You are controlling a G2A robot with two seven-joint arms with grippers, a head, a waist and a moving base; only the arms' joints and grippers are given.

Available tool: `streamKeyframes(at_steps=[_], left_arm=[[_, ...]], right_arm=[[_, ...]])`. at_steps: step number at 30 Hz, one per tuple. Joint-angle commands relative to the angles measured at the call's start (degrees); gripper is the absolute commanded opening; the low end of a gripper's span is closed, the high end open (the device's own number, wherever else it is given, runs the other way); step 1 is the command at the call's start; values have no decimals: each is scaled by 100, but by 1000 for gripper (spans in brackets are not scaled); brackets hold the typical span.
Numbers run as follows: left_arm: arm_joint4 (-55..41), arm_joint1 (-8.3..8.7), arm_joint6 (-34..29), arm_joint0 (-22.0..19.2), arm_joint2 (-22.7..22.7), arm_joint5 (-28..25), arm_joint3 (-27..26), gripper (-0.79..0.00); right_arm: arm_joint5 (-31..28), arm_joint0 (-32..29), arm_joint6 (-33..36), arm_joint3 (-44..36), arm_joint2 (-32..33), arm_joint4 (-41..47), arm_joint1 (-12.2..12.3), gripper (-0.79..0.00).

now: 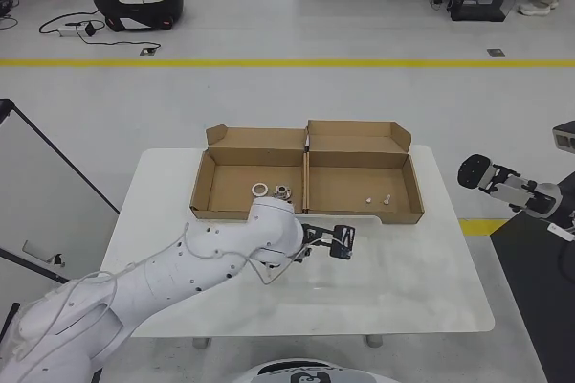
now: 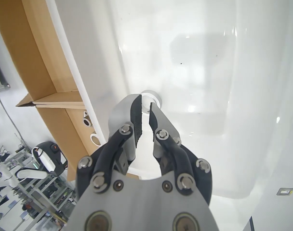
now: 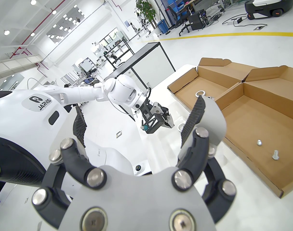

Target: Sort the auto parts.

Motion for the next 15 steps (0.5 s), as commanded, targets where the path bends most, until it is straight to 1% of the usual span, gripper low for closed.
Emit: streamKeyframes(at_steps=[1, 9, 15], left_arm=[[69, -3, 43, 39, 20, -30, 75, -619], [464, -29, 178, 85, 49, -75, 254, -566], [746, -91, 345, 106, 116, -107, 470, -563]], right_arm=[[0, 0, 0, 0, 0, 0, 0, 0], [0, 0, 0, 0, 0, 0, 0, 0], [0, 0, 0, 0, 0, 0, 0, 0]])
